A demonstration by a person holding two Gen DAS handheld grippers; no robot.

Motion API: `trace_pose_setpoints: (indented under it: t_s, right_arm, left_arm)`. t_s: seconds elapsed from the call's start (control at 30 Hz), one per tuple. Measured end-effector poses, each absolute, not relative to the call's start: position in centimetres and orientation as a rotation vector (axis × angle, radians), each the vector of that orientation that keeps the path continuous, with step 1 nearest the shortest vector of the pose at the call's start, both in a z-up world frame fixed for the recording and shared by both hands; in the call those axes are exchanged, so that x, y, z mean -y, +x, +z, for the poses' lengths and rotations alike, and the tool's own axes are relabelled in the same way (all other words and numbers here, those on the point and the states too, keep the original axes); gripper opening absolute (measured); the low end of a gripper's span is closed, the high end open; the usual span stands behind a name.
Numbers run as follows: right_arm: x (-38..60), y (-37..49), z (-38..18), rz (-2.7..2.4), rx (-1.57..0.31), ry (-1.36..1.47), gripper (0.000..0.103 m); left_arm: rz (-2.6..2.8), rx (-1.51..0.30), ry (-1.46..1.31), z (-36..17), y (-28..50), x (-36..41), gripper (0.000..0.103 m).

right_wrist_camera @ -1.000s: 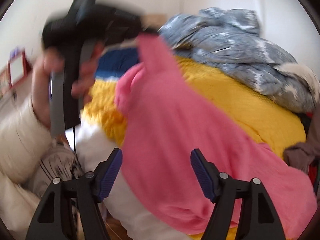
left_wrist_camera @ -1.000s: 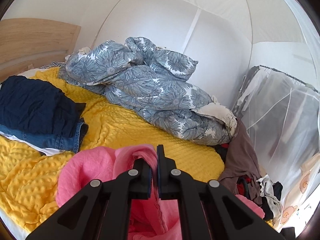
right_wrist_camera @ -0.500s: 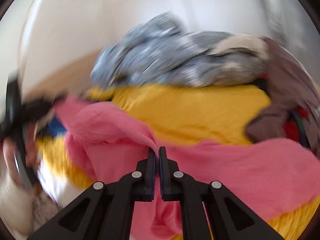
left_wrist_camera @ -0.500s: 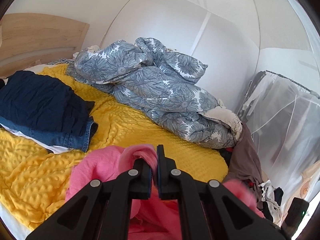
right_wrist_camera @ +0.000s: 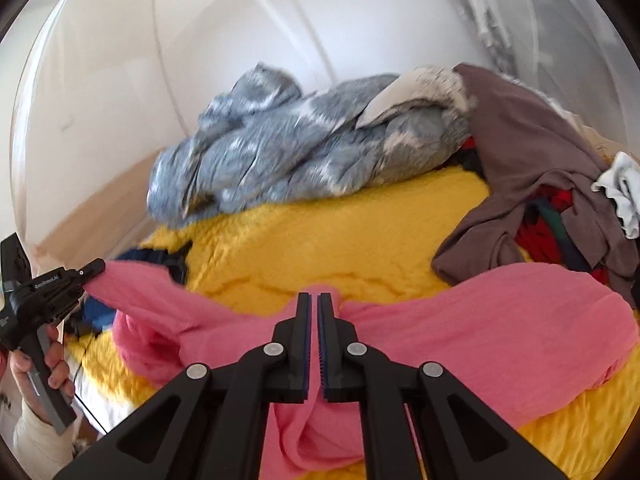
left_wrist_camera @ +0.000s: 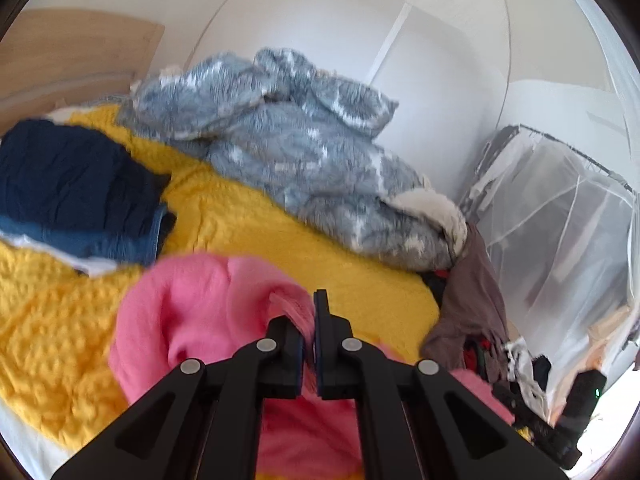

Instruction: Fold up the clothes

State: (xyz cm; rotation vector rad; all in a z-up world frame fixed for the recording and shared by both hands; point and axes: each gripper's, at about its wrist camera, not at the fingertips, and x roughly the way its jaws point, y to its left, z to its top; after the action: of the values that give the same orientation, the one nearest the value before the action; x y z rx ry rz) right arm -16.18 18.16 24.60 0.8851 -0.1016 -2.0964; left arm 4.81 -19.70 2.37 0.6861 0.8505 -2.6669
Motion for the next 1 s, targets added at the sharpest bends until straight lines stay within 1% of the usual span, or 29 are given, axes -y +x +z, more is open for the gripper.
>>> trace_pose_setpoints:
  t_s: [0.1, 0.13, 0.17, 0.2, 0.23, 0.27, 0.33, 0.37, 0.4, 0.43, 0.47, 0.57, 0.6, 0.63, 0.67, 0.7, 0.73, 0.77, 0.8, 0.87, 1.0]
  right_arm:
    - [-17.0, -15.9, 23.8, -2.063, 0.026, 0.931, 0.005]
    - [-16.3, -15.7, 23.4, -2.056, -0.011, 0.959, 0.01]
    - [-15.7, -15.6, 22.9, -2.043, -0.039, 0.991, 0.022]
    - [-15.2, -15.5, 22.6, -2.035, -0.056, 1.009, 0.03]
    - [-14.8, -15.3, 22.4, -2.031, -0.07, 1.022, 0.044]
    - [-14.4, -15.2, 22.2, -2.026, -0.085, 1.034, 0.05]
    - [-13.7, -15.0, 21.8, -2.022, -0.109, 1.05, 0.051]
    - [-13.5, -14.9, 21.8, -2.024, -0.116, 1.048, 0.054]
    - [-13.2, -14.8, 21.7, -2.026, -0.124, 1.047, 0.057]
    - [-12.9, -15.0, 21.7, -2.023, -0.12, 1.051, 0.063]
    - [-12.6, -15.2, 21.6, -2.018, -0.111, 1.058, 0.065]
    - [-11.2, -16.2, 21.3, -1.988, -0.091, 1.084, 0.065]
    - [-10.5, -16.6, 20.9, -1.97, -0.095, 1.104, 0.065]
    - [-9.7, -17.0, 20.4, -1.951, -0.103, 1.129, 0.065]
    - [-9.1, -17.2, 19.8, -1.927, -0.113, 1.156, 0.064]
    - [-8.7, -17.3, 19.2, -1.896, -0.113, 1.183, 0.059]
    - [-8.4, -17.3, 18.7, -1.862, -0.109, 1.209, 0.035]
    - [-8.4, -17.3, 18.5, -1.832, -0.104, 1.229, 0.005]
    - [-8.6, -17.1, 18.5, -1.812, -0.096, 1.237, 0.004]
    - [-9.8, -16.0, 19.3, -1.803, -0.083, 1.204, 0.004]
    - [-13.4, -12.4, 21.9, -1.741, -0.104, 1.055, 0.004]
  left_arm:
    - [-2.657, -0.827, 0.875, -1.1, 6.1, 17.3, 0.004]
    - [-2.647, -0.824, 0.957, -2.2, 6.2, 16.5, 0.004]
    - [-2.641, -0.812, 1.038, -3.1, 6.2, 15.8, 0.004]
    - [-2.634, -0.798, 1.119, -4.0, 6.2, 15.1, 0.006]
    - [-2.625, -0.781, 1.179, -4.5, 6.2, 14.5, 0.008]
    - [-2.615, -0.763, 1.235, -4.9, 6.2, 14.0, 0.014]
    - [-2.654, -0.716, 1.25, -4.6, 6.5, 13.1, 0.014]
    - [-2.685, -0.67, 1.238, -4.0, 6.7, 12.7, 0.017]
    - [-2.747, -0.675, 1.226, -3.5, 7.0, 12.3, 0.02]
    - [-2.812, -0.688, 1.212, -3.0, 7.4, 11.9, 0.024]
    - [-2.878, -0.701, 1.197, -2.5, 7.7, 11.5, 0.03]
    - [-3.078, -0.879, 1.184, -1.1, 8.5, 11.0, 0.047]
    - [-3.136, -0.919, 1.177, -0.7, 8.8, 10.9, 0.059]
    - [-3.193, -0.955, 1.171, -0.3, 9.1, 10.7, 0.067]
    - [-3.254, -1.024, 1.183, 0.1, 9.4, 10.6, 0.074]
    - [-3.295, -1.065, 1.161, 0.6, 9.7, 10.6, 0.075]
    - [-3.334, -1.102, 1.132, 1.0, 10.0, 10.7, 0.075]
    - [-3.333, -1.068, 1.065, 1.5, 10.3, 11.0, 0.077]
    - [-3.324, -1.024, 0.994, 2.0, 10.7, 11.3, 0.079]
    - [-3.27, -0.941, 0.872, 2.7, 11.4, 12.1, 0.08]
    - [-2.977, -0.856, 0.713, 2.7, 11.1, 15.0, 0.081]
